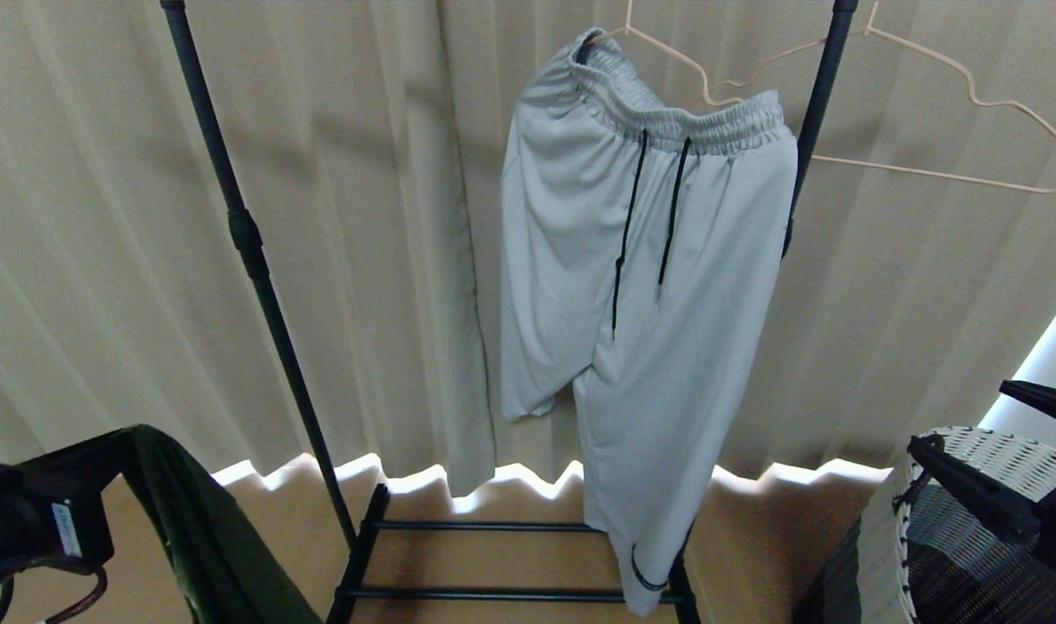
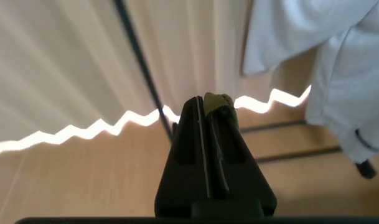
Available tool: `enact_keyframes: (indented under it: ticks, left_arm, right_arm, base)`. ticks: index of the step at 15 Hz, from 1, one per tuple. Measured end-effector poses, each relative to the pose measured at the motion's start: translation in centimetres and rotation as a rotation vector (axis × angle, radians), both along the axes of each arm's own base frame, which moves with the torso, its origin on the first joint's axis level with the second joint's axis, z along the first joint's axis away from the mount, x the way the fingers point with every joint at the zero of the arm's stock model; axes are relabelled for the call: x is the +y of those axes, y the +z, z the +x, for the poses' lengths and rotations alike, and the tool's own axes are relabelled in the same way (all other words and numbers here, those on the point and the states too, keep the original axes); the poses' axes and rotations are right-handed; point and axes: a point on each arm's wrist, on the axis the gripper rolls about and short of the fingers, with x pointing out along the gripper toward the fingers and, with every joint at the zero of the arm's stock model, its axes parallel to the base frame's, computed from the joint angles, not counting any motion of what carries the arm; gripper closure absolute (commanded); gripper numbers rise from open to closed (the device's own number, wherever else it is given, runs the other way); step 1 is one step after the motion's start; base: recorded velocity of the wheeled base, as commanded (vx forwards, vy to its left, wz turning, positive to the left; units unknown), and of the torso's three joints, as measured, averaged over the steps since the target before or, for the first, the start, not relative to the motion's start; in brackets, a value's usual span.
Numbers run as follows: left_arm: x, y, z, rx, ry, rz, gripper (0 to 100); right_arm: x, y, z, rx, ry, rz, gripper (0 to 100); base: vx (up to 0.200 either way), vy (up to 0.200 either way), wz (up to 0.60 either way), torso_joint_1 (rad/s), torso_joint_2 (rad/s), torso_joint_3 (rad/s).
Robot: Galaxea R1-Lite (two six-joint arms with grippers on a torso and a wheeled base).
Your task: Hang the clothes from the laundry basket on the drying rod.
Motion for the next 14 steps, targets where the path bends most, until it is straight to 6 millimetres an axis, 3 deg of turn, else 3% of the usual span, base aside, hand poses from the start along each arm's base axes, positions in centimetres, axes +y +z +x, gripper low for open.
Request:
enact_keyframes:
  ticks: [5,11,14]
  left_arm:
    - [0.6,-0.7,-1.5,-0.048,0.052,-0.082,100]
    - [0.7,-1.1,-1.9,-0.042,0.052,-0.044,100]
    - [0.6,-1.5,-1.9,-0.027,0.042,-0.041,100]
  right_arm:
    - [-0.1,-0.4,-0.3,0.021,-0.014,0.041,0]
    - [-0.4,3.8,1.9,-0.09,-0.102,0.037,0]
    - [-0.5,2.3,1.7,-0.02,-0.13,0.057,0]
  base:
    - [0.0,0.0,0.0,0.005,-0.09,-0.125]
    - [0.0,0.0,0.0,0.079,-0.46,-0.342]
    - [0.0,0.0,0.0,0.139,-0.46,-0.334]
